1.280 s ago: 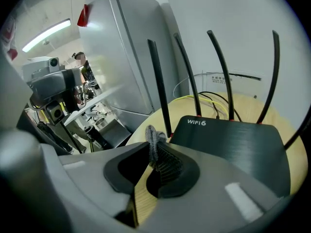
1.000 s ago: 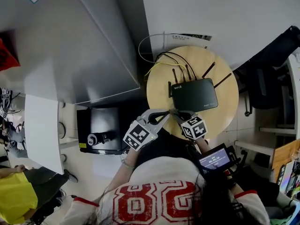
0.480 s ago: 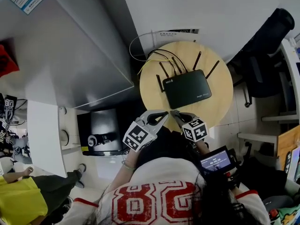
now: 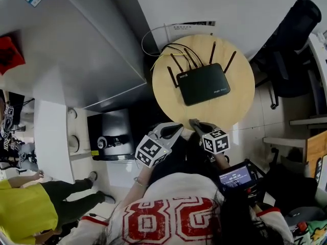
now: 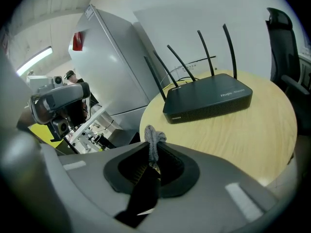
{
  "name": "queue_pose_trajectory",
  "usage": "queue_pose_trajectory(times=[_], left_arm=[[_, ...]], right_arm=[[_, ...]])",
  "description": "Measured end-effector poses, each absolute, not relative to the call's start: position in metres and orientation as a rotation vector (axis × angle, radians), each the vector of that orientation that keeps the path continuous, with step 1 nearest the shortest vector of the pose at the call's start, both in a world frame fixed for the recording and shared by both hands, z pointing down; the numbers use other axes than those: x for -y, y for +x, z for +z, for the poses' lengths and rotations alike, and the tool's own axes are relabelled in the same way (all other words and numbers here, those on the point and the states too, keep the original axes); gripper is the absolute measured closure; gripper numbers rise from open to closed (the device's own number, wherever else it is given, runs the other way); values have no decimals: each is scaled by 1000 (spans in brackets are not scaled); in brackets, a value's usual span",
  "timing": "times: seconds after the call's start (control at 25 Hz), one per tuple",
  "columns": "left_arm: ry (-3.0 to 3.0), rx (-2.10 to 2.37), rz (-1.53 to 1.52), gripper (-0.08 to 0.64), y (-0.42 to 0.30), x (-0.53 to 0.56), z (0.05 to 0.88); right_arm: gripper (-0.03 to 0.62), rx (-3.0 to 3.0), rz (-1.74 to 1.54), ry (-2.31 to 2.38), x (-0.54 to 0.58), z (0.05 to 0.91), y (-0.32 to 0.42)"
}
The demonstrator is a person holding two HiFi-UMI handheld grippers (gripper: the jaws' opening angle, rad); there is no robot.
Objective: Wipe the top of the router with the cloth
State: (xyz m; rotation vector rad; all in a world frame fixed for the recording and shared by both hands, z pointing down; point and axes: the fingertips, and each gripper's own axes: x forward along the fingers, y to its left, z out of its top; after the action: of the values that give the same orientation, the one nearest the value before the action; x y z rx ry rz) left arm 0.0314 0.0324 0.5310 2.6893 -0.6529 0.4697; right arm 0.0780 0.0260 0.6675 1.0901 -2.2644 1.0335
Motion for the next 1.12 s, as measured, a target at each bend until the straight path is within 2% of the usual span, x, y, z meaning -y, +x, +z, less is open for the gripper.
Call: queue_pose_trajectory(times=[0.32, 0.8, 1.12], left_arm=[[2742, 616, 337, 565, 21, -35, 512], [2718, 494, 331, 565, -46, -117, 517], [2793, 422, 280, 565, -27, -128, 498]], right_arm=[[549, 2245, 1047, 1339, -42, 644, 88], [549, 2386, 918, 1393, -121, 597, 0], [549, 2324, 958, 1571, -137, 582, 32]])
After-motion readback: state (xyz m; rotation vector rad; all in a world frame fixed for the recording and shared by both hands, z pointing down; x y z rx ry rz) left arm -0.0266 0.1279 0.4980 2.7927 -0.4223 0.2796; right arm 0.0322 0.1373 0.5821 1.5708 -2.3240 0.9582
